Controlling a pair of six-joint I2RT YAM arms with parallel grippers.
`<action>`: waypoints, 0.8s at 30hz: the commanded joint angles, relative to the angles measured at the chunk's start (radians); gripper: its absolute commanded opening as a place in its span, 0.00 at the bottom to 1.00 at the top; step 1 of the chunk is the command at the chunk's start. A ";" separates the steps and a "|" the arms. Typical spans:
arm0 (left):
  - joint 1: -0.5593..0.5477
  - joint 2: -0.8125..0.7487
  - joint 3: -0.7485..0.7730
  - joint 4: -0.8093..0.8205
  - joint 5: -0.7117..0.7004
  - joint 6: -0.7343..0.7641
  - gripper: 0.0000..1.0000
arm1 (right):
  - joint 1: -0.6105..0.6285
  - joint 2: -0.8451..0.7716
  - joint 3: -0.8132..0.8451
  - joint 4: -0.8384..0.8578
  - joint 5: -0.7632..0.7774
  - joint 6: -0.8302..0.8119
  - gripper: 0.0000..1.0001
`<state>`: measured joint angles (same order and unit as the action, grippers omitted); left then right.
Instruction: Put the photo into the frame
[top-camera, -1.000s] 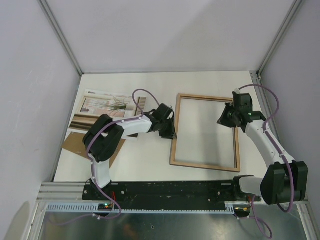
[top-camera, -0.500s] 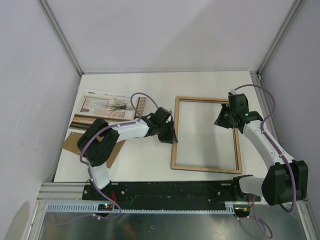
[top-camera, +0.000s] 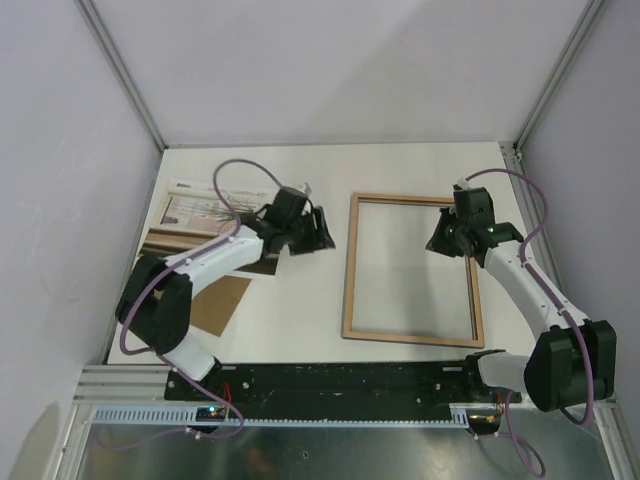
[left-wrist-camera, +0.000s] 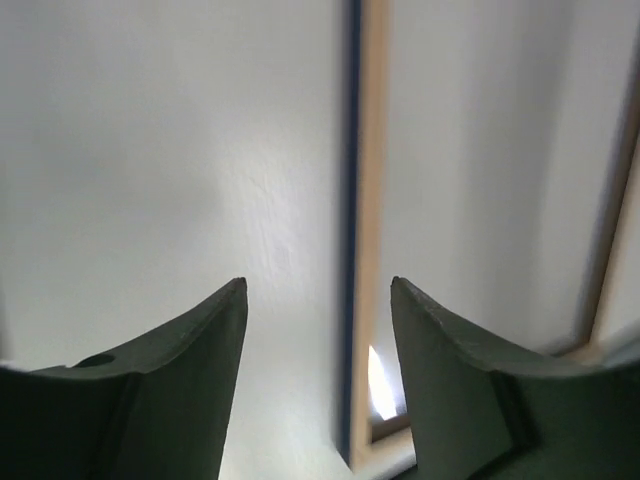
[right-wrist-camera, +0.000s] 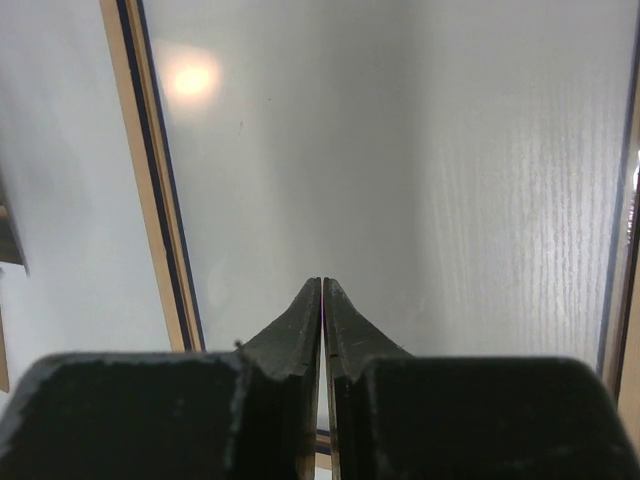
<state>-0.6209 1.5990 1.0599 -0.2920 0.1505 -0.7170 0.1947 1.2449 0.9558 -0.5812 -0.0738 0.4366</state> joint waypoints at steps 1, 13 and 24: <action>0.065 0.001 0.155 -0.150 -0.363 0.163 0.65 | 0.030 -0.001 0.012 0.054 -0.012 0.018 0.07; 0.059 0.354 0.462 -0.330 -0.827 0.367 0.64 | 0.055 -0.011 0.012 0.052 -0.015 0.012 0.08; 0.006 0.513 0.548 -0.343 -0.958 0.414 0.61 | 0.032 -0.064 0.011 0.007 -0.011 -0.007 0.08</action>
<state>-0.5991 2.0792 1.5524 -0.6395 -0.7109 -0.3313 0.2340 1.2209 0.9558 -0.5625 -0.0940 0.4408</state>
